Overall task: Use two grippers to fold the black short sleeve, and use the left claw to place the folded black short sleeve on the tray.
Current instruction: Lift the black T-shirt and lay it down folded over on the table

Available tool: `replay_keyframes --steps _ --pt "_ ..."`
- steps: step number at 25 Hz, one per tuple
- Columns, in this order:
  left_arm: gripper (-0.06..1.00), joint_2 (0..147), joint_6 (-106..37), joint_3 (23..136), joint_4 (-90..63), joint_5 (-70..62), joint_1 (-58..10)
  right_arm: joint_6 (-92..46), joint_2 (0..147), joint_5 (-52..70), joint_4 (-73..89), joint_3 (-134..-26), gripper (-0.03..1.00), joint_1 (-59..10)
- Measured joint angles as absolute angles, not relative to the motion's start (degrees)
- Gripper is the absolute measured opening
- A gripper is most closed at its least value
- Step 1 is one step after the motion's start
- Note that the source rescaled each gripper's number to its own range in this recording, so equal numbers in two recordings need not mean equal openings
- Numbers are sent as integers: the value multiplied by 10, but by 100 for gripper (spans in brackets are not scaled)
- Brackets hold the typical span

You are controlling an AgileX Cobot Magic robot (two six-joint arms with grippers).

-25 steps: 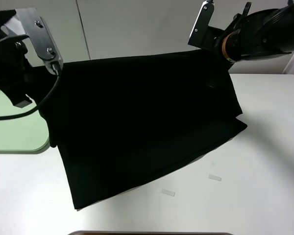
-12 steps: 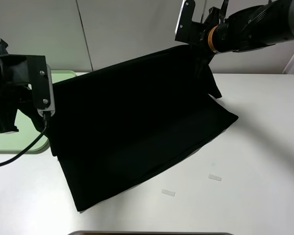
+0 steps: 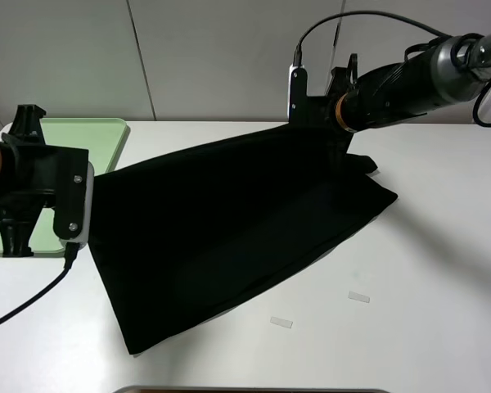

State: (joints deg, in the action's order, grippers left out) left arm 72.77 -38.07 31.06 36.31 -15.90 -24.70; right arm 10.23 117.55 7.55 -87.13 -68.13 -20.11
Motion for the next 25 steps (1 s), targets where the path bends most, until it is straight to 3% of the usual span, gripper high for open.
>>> replay_keyframes --steps 10,17,25 --pt "0 727 -467 249 321 -96 -276 -129 1179 85 -763 -613 0 -186" --pt "0 727 -517 250 233 -151 -337 -251 1179 109 -651 -605 0 -180" --pt "0 726 -652 253 85 -219 -350 -331 1179 140 -572 -603 0 -181"
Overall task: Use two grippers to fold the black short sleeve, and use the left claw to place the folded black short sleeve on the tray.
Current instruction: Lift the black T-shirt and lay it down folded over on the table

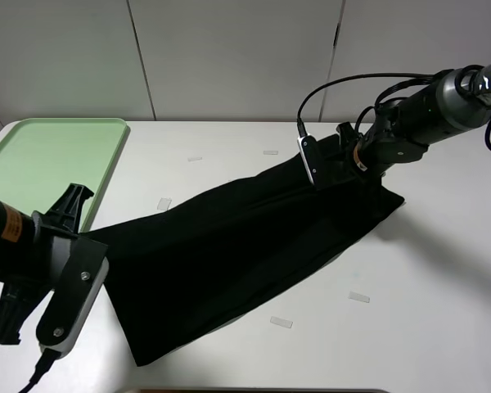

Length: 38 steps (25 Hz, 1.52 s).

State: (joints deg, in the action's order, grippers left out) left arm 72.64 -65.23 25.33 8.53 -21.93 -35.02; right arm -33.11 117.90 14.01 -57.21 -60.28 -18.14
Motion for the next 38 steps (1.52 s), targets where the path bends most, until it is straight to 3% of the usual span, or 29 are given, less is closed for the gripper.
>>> replay_keyframes --steps 11,14,16,18,20,22,23,30,38 --pt "0 726 -671 254 49 -224 -350 -333 1178 156 -530 -603 0 -175" --pt "7 726 -672 255 45 -235 -350 -333 1177 170 -512 -603 1 -170" --pt "20 726 -673 255 46 -269 -350 -333 1177 188 -504 -603 11 -166" --pt "38 726 -675 244 53 -339 -349 -333 1177 229 -504 -603 32 -152" --pt "56 726 -675 241 44 -354 -349 -332 1176 249 -500 -605 65 -145" --pt "64 726 -675 241 35 -354 -349 -324 1173 251 -499 -609 86 -144" --pt "67 726 -675 241 30 -354 -349 -316 1171 253 -499 -609 91 -144" --pt "70 726 -663 241 26 -353 -349 -233 1148 284 -483 -606 99 -144" --pt "70 658 -521 296 26 -337 -349 -187 1022 288 -439 -605 100 -144"
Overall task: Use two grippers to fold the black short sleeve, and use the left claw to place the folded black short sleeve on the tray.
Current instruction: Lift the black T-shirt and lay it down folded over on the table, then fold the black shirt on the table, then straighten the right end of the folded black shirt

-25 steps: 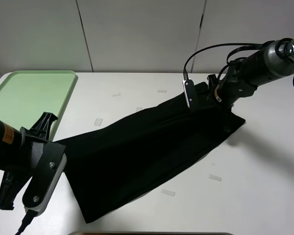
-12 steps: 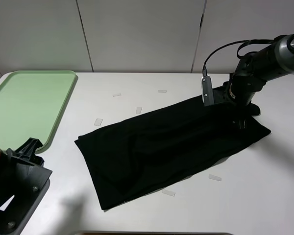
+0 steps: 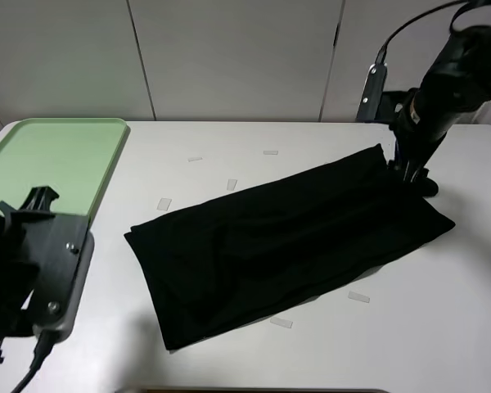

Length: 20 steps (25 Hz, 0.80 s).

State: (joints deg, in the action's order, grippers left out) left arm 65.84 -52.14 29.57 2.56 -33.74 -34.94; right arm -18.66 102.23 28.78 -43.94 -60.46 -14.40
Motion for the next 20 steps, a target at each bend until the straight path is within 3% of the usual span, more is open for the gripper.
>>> replay_keyframes --steps 7,15,20 --pt "70 554 -449 383 22 -383 -349 -182 895 262 -349 -605 100 -144" --pt "70 413 -237 483 -20 -372 -349 -180 728 232 -208 -605 100 -144" --pt "70 334 -213 532 -68 -379 -349 -180 616 227 -107 -605 100 -144"
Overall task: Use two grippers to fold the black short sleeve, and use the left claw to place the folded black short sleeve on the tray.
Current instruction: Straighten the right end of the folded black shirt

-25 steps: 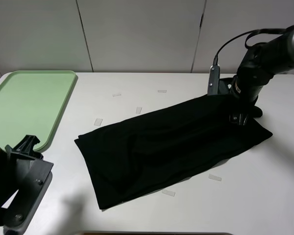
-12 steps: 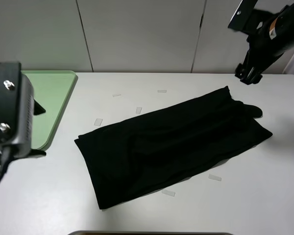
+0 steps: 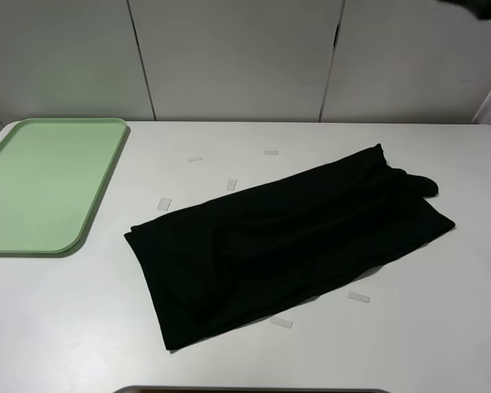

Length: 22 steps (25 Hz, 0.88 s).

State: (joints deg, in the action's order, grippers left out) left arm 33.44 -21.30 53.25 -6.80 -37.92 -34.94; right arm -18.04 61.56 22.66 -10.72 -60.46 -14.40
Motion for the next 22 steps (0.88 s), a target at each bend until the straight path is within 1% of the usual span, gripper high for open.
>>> replay_keyframes --steps 4,7,9,13,17,21,22 --pt "70 278 -207 566 -89 -401 -349 -180 535 228 -85 -605 100 -144" --pt "71 240 -172 586 -89 -421 -349 -180 488 228 -75 -605 100 -144" --pt "75 214 -141 593 -88 -428 -349 -180 465 229 -64 -605 100 -144" --pt "89 156 -87 597 -61 -446 -349 -180 427 247 -33 -605 100 -144" --pt "94 107 -70 598 26 -540 -349 -180 403 273 -7 -605 100 -144" --pt "94 92 -66 598 74 -667 -349 -180 395 297 5 -605 100 -144" --pt "94 91 -67 595 76 -667 -349 -180 395 307 6 -605 100 -144"
